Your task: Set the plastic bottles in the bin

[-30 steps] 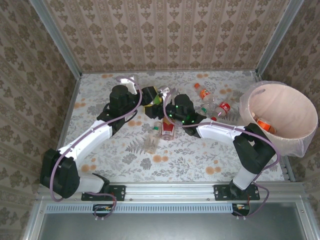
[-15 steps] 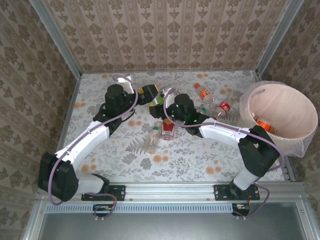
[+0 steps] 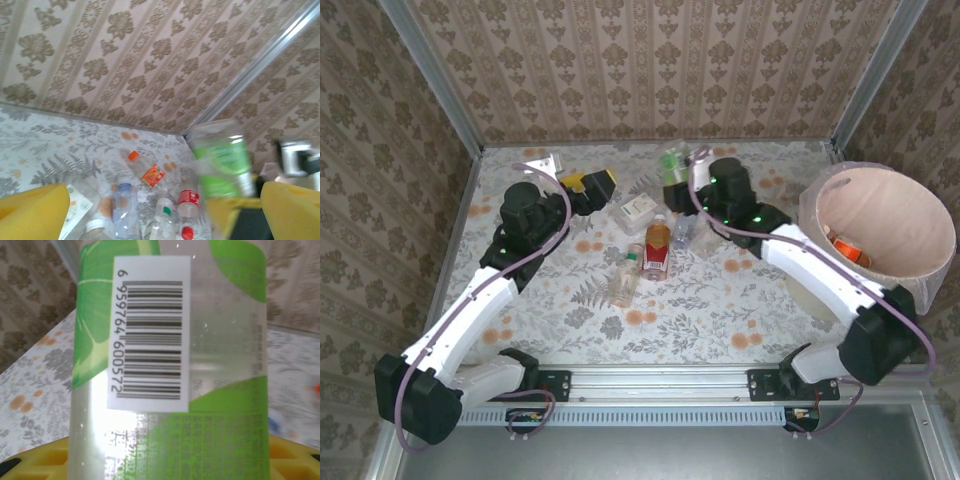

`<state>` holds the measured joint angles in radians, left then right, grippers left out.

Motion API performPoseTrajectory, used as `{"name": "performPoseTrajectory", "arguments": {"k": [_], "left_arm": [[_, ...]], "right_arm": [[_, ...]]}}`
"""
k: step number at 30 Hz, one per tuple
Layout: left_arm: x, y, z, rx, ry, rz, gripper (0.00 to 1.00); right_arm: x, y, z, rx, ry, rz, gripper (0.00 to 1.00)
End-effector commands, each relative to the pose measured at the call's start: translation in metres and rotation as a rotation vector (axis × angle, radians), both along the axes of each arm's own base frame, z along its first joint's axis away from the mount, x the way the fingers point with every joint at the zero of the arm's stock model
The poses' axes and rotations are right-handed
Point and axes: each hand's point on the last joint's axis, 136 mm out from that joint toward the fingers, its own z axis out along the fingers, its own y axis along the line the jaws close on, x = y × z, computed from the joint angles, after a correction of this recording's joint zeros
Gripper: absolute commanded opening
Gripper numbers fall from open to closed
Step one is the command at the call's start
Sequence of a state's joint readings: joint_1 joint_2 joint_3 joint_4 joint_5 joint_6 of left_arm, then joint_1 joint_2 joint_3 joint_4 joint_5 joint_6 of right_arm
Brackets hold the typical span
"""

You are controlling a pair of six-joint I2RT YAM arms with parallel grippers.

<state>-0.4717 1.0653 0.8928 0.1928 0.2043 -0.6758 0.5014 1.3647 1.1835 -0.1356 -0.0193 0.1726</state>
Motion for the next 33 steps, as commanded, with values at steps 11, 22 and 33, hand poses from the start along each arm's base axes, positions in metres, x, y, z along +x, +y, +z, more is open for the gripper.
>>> {"name": "performPoseTrajectory", "arguments": {"k": [11, 22, 33], "left_arm": [[0.017, 0.015, -0.033, 0.051, 0.092, 0.071, 1.0], [0.021, 0.018, -0.062, 0.107, 0.228, 0.082, 1.0], [0.009, 0.018, -0.112, 0.206, 0.45, 0.037, 1.0]], "right_arm": [[-0.057, -0.173, 0.073, -0.105, 0.052, -0.38, 0.42], [-0.1, -0.285, 0.07, -0.161, 0.226, -0.744, 0.46], [-0.135, -0.351, 0.021, -0.295, 0.443, -0.968, 0.51]]}}
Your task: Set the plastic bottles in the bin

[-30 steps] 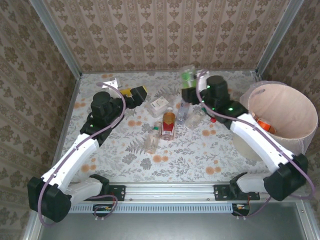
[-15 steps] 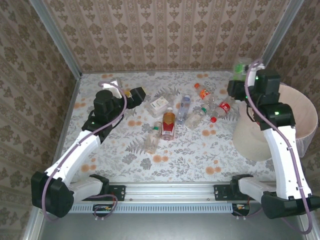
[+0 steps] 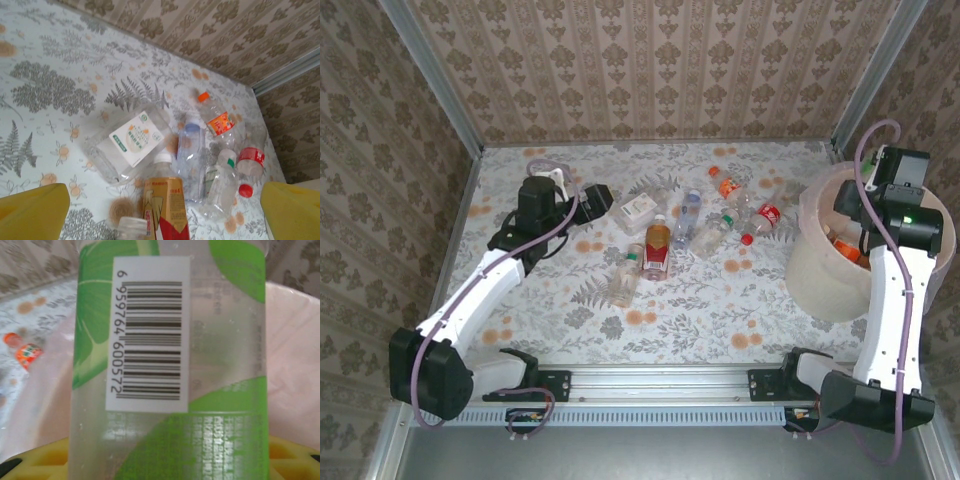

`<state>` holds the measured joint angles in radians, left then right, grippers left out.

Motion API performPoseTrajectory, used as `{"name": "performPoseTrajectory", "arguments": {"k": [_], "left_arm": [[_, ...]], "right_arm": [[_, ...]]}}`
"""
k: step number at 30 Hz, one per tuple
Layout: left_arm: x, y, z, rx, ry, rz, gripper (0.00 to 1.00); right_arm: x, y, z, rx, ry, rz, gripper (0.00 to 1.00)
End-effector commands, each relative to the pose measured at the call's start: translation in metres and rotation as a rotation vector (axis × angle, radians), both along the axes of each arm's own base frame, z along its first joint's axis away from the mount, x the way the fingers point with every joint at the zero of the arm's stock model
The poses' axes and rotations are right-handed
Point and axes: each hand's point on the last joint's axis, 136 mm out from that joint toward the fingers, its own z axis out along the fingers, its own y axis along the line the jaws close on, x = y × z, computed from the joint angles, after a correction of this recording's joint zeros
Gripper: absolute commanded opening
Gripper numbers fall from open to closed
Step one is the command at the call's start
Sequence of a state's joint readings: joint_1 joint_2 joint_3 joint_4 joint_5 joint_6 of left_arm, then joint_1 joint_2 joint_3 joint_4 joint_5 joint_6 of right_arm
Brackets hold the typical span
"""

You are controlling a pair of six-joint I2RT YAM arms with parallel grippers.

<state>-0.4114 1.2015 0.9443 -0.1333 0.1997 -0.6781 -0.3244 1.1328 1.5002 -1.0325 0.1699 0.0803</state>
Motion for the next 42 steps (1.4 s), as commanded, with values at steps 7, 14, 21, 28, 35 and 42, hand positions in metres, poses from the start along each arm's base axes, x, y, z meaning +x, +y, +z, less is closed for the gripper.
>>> {"name": "performPoseTrajectory", "arguments": {"k": [7, 14, 21, 28, 35, 42], "left_arm": [[-0.031, 0.002, -0.056, 0.067, 0.219, -0.05, 1.0], [-0.05, 0.009, -0.086, 0.171, 0.29, -0.057, 1.0], [-0.071, -0.001, -0.105, 0.27, 0.313, -0.104, 1.0], [-0.082, -0.001, -0.124, 0.331, 0.34, -0.111, 1.0], [-0.09, -0.002, -0.135, 0.396, 0.346, -0.135, 1.0], [-0.095, -0.001, -0.143, 0.48, 0.346, -0.171, 1.0]], "right_arm": [[-0.021, -0.039, -0.033, -0.069, 0.173, -0.138, 0.57], [-0.022, -0.045, -0.039, -0.088, 0.193, -0.163, 0.75], [-0.023, -0.048, -0.038, -0.091, 0.187, -0.186, 0.83], [-0.021, -0.045, -0.025, -0.086, 0.094, -0.197, 0.89], [-0.016, -0.025, -0.002, -0.034, -0.088, -0.144, 1.0], [-0.001, 0.021, 0.024, 0.069, -0.285, 0.033, 1.0]]}}
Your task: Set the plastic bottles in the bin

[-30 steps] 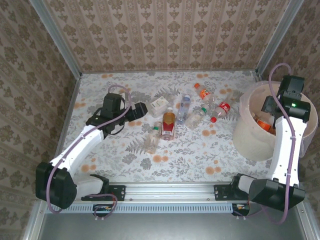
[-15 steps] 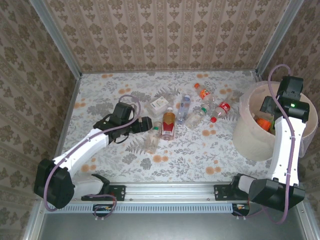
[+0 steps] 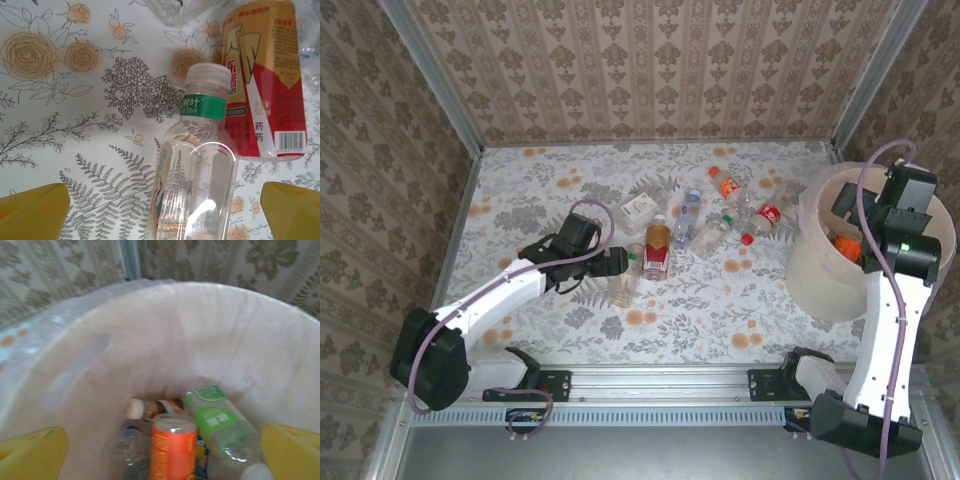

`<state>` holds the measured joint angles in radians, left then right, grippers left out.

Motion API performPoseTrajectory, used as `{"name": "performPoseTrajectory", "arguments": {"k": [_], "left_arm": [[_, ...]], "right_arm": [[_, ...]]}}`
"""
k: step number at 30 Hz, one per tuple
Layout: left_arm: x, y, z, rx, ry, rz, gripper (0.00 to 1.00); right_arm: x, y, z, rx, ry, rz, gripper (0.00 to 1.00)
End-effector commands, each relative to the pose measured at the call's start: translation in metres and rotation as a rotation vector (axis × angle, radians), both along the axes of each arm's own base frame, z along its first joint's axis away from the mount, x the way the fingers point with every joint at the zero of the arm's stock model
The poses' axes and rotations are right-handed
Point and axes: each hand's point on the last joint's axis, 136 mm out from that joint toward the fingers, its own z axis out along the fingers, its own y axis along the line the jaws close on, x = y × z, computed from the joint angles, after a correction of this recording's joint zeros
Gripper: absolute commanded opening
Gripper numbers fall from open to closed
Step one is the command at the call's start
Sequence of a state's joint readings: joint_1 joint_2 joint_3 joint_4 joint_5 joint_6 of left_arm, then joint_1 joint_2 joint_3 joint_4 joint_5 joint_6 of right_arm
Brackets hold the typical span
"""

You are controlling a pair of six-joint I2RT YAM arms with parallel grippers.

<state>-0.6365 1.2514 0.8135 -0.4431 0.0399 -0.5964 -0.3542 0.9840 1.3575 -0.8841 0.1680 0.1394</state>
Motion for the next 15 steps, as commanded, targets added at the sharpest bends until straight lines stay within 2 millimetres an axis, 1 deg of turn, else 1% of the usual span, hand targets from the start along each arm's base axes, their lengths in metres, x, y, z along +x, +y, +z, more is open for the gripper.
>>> {"name": "performPoseTrajectory", "arguments": {"k": [1, 3, 6, 9, 12, 13, 14, 15], "left_arm": [[-0.006, 0.009, -0.011, 0.1, 0.012, -0.039, 1.0], [-0.008, 0.009, -0.013, 0.115, 0.015, -0.047, 1.0], [-0.01, 0.002, -0.016, 0.112, 0.028, -0.075, 1.0], [-0.011, -0.01, -0.015, 0.103, 0.029, -0.123, 1.0], [-0.015, -0.025, -0.015, 0.099, 0.023, -0.194, 1.0], [-0.017, -0.029, -0.016, 0.101, 0.021, -0.215, 1.0], [-0.02, -0.032, -0.017, 0.111, 0.02, -0.239, 1.0], [-0.022, -0.034, -0.02, 0.132, 0.021, -0.258, 1.0]], "right_arm": [[0.018, 0.037, 0.015, 0.091, -0.149, 0.157, 1.0], [0.028, 0.065, 0.023, 0.152, -0.221, 0.286, 1.0], [0.036, 0.096, 0.034, 0.19, -0.294, 0.412, 1.0], [0.042, 0.119, 0.042, 0.208, -0.333, 0.487, 1.0], [0.046, 0.145, 0.042, 0.243, -0.347, 0.579, 1.0], [0.046, 0.15, 0.039, 0.251, -0.339, 0.595, 1.0], [0.049, 0.155, 0.043, 0.246, -0.362, 0.611, 1.0], [0.05, 0.158, 0.041, 0.25, -0.363, 0.617, 1.0]]}}
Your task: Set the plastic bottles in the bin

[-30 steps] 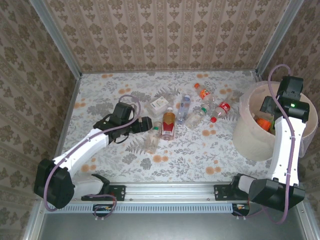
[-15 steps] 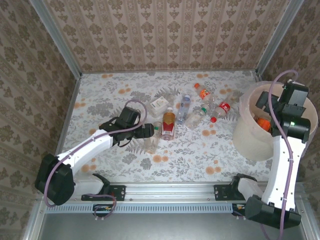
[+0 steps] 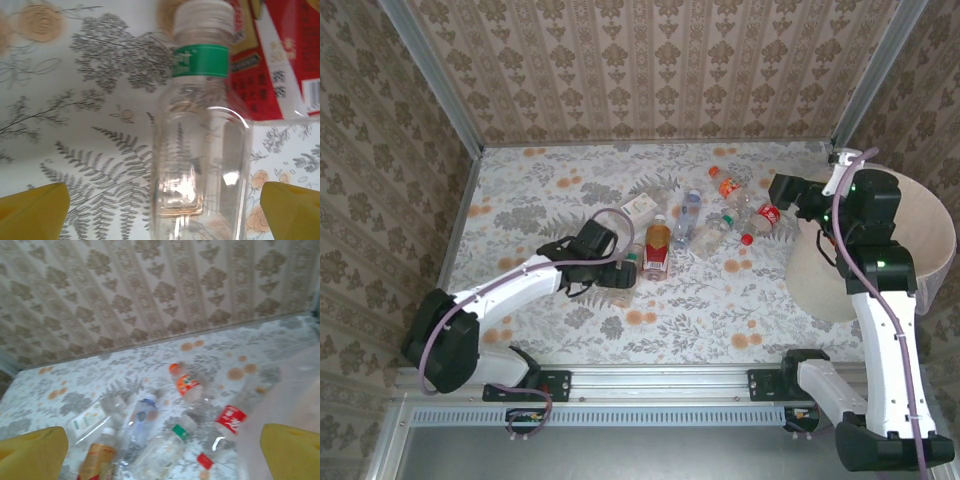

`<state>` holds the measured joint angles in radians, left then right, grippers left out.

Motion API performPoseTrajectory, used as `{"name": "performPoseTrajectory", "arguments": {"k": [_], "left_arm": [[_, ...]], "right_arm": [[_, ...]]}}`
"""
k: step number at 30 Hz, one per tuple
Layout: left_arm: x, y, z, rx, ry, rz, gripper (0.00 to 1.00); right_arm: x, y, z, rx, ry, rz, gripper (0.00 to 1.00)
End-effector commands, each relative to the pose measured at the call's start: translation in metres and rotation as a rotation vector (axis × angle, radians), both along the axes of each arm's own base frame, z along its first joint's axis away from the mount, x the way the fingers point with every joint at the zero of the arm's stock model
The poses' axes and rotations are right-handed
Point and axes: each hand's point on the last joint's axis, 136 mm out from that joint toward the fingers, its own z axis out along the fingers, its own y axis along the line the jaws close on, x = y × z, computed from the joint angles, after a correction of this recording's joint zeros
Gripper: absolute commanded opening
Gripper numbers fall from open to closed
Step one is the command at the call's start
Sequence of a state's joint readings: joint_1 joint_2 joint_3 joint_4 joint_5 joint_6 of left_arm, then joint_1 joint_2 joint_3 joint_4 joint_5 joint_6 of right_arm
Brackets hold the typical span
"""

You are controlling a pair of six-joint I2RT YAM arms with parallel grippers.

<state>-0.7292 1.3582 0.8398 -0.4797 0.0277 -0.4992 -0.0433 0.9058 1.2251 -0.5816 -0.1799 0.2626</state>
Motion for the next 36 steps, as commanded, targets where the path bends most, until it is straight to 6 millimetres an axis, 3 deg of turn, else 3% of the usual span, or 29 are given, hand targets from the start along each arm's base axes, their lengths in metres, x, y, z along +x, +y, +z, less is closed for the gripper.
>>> {"name": "performPoseTrajectory", "arguments": {"k": [1, 6, 13, 23, 32, 36], "left_arm": [[-0.004, -0.013, 0.003, 0.038, -0.021, -0.094, 1.0], [-0.017, -0.016, -0.022, 0.176, -0.004, -0.172, 0.98], [-0.025, -0.024, -0.045, 0.286, -0.001, -0.222, 0.92], [-0.022, -0.015, -0.051, 0.287, -0.002, -0.171, 0.81], [-0.019, -0.009, -0.054, 0.241, 0.015, -0.126, 0.58], [-0.013, -0.002, -0.043, 0.18, -0.016, -0.073, 0.53]], "right_arm": [[0.005, 0.018, 0.009, 0.041, -0.059, 0.059, 1.0], [0.009, 0.023, -0.006, 0.026, -0.02, 0.064, 1.0], [0.012, 0.024, -0.01, 0.011, -0.004, 0.065, 1.0], [0.012, 0.023, -0.016, 0.003, 0.011, 0.057, 1.0], [0.015, 0.03, -0.02, -0.009, 0.018, 0.077, 1.0], [0.02, 0.043, -0.025, -0.004, 0.026, 0.115, 1.0]]}}
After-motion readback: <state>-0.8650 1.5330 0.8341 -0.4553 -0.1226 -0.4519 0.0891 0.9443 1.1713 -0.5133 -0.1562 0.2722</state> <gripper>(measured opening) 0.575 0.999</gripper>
